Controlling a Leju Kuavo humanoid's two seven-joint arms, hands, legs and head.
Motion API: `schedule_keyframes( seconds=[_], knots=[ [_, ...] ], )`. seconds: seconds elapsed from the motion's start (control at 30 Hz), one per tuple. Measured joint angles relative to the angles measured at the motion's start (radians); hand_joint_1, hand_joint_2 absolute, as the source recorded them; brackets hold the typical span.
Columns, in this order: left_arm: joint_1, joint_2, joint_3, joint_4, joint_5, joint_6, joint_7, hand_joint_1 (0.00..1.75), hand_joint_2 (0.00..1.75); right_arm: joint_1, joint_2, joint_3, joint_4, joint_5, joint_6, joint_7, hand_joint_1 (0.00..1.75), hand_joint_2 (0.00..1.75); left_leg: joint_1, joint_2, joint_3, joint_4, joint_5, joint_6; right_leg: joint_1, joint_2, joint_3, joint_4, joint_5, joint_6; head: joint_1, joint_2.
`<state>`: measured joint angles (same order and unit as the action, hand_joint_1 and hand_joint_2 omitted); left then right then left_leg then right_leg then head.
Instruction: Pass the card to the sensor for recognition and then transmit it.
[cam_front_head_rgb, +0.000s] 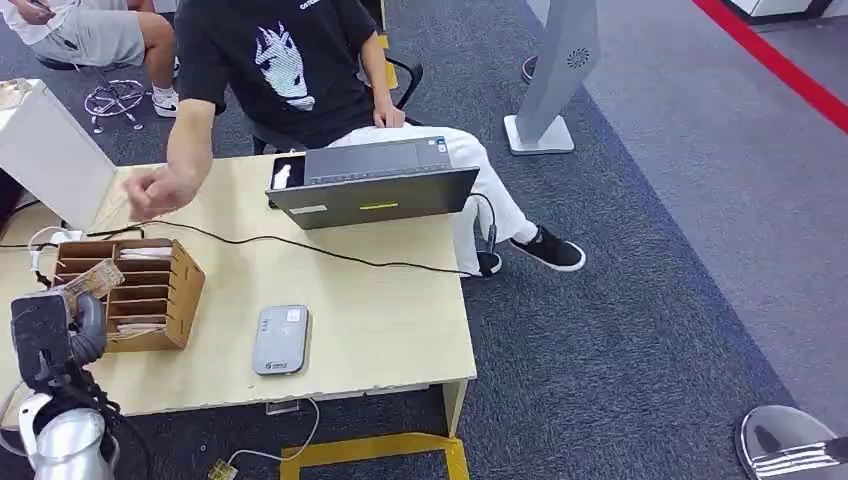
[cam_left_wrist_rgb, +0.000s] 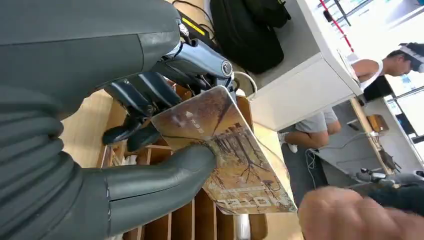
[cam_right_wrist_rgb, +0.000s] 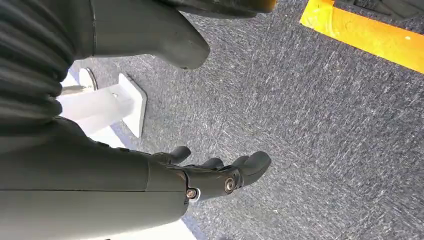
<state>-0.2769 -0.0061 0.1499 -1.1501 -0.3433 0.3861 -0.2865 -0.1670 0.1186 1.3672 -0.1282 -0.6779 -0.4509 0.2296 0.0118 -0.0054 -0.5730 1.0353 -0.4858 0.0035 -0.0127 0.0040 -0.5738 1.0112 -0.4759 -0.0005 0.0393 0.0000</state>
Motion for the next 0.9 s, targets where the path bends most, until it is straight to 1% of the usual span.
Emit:
schedule_keyframes(
  seconds=[0.27, 0.37, 0.43, 0.53, 0.7, 0.8, 0.87, 0.9],
  knots=[
    [0.0, 0.0, 0.0, 0.0, 0.008, -0.01, 0.0, 1.75, 1.75, 0.0, 0.0, 0.0, -0.001, -0.003, -0.002, -0.004, 0.0, 1.75, 0.0, 0.0, 0.0, 0.0, 0.0, 0.0, 0.0, 0.0, 0.0, 0.0, 0.0, 0.0, 0.0, 0.0],
    [0.003, -0.005, -0.001, -0.005, -0.002, -0.032, -0.003, 1.75, 1.75, 0.0, 0.0, 0.0, -0.001, -0.007, -0.003, -0.005, 0.0, 1.75, 0.0, 0.0, 0.0, 0.0, 0.0, 0.0, 0.0, 0.0, 0.0, 0.0, 0.0, 0.0, 0.0, 0.0],
    [0.015, -0.01, -0.02, -0.026, -0.032, -0.058, -0.007, 1.75, 1.75, 0.0, 0.0, 0.0, -0.001, -0.014, -0.004, -0.006, 0.0, 1.75, 0.0, 0.0, 0.0, 0.0, 0.0, 0.0, 0.0, 0.0, 0.0, 0.0, 0.0, 0.0, 0.0, 0.0],
    [0.041, -0.02, -0.093, -0.068, -0.084, -0.097, -0.012, 1.75, 1.75, 0.0, 0.0, 0.0, -0.001, -0.023, -0.015, -0.007, 0.0, 1.75, -0.001, 0.0, 0.0, 0.0, 0.0, 0.0, 0.0, 0.0, 0.0, 0.0, 0.0, 0.0, 0.0, 0.0],
    [0.092, -0.039, -0.262, -0.163, -0.134, -0.125, -0.02, 1.75, 1.75, 0.0, 0.0, 0.0, -0.001, -0.034, -0.02, -0.012, 0.0, 1.75, -0.001, 0.0, -0.001, 0.001, -0.001, 0.001, 0.0, 0.0, 0.0, -0.001, 0.0, 0.0, 0.0, 0.0],
    [0.118, -0.041, -0.353, -0.21, -0.148, -0.144, -0.02, 1.75, 1.75, 0.0, 0.0, 0.0, -0.001, -0.036, -0.021, -0.012, 0.0, 1.75, -0.001, 0.0, -0.001, 0.001, -0.001, 0.002, 0.0, 0.0, 0.0, -0.001, 0.0, 0.0, 0.0, 0.0],
    [0.131, -0.041, -0.406, -0.228, -0.165, -0.154, 0.002, 1.75, 1.75, 0.0, 0.0, 0.0, -0.001, -0.039, -0.022, -0.013, 0.0, 1.75, -0.001, 0.0, -0.001, 0.001, -0.001, 0.002, 0.0, 0.0, 0.0, -0.001, 0.0, 0.0, 0.0, 0.0],
    [0.136, -0.041, -0.428, -0.231, -0.182, -0.154, 0.023, 1.75, 1.75, 0.0, 0.0, 0.0, -0.001, -0.042, -0.026, -0.013, 0.0, 1.75, -0.001, 0.0, -0.001, 0.001, -0.001, 0.002, 0.0, 0.0, 0.0, -0.001, 0.0, 0.0, 0.0, 0.0]
  ],
)
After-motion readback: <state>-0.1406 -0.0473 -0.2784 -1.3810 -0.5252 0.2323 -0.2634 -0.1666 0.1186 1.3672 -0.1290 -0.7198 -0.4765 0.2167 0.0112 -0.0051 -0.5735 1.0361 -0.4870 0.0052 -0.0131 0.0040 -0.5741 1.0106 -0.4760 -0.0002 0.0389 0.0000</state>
